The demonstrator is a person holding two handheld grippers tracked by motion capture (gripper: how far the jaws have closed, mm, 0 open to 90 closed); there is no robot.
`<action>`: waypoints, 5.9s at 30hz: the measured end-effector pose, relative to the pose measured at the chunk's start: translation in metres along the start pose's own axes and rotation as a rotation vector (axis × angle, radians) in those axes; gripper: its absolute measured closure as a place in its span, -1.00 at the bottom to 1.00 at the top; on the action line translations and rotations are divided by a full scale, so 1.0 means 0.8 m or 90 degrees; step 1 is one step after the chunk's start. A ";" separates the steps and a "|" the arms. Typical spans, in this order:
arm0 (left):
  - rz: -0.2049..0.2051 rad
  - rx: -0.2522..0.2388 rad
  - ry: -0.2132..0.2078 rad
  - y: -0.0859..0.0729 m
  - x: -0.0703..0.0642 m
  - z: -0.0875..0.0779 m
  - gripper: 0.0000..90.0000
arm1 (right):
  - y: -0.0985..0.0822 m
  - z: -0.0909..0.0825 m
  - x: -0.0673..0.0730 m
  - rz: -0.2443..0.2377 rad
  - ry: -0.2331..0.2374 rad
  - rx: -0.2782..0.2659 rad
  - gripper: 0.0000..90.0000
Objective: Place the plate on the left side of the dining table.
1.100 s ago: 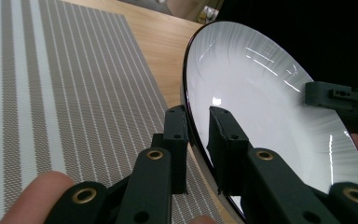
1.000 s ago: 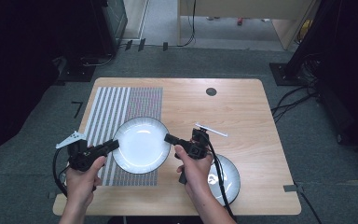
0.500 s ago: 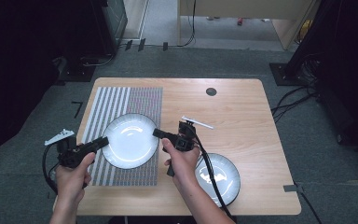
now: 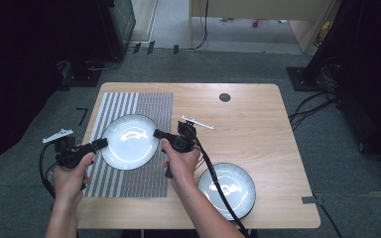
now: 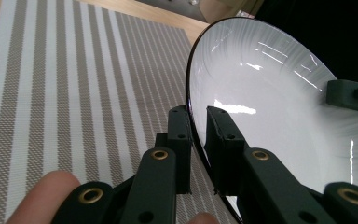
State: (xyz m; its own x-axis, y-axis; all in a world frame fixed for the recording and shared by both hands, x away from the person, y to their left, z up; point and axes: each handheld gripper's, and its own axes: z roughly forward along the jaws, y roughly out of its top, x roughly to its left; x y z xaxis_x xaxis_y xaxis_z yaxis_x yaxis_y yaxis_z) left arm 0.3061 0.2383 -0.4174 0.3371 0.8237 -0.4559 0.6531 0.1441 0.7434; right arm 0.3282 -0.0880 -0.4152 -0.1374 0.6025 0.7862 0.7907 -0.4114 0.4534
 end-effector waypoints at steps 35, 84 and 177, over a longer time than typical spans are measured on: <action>-0.123 -0.006 0.075 -0.020 0.106 0.077 0.87 | -0.003 0.136 -0.037 0.009 -0.048 0.006 0.80; -0.063 0.007 0.094 -0.025 0.087 0.128 0.58 | 0.014 0.161 -0.087 0.028 -0.115 0.003 0.63; 0.086 -0.016 0.043 -0.073 -0.056 0.010 -0.73 | 0.008 -0.169 -0.127 -0.304 -0.144 -0.064 -0.40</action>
State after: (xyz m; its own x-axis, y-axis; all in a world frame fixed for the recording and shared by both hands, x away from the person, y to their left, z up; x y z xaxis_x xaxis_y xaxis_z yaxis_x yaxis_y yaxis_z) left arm 0.2582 0.1888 -0.4441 0.3744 0.8711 -0.3179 0.5874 0.0425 0.8081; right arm 0.2665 -0.2440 -0.4355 -0.3273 0.8659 0.3784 0.6097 -0.1124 0.7846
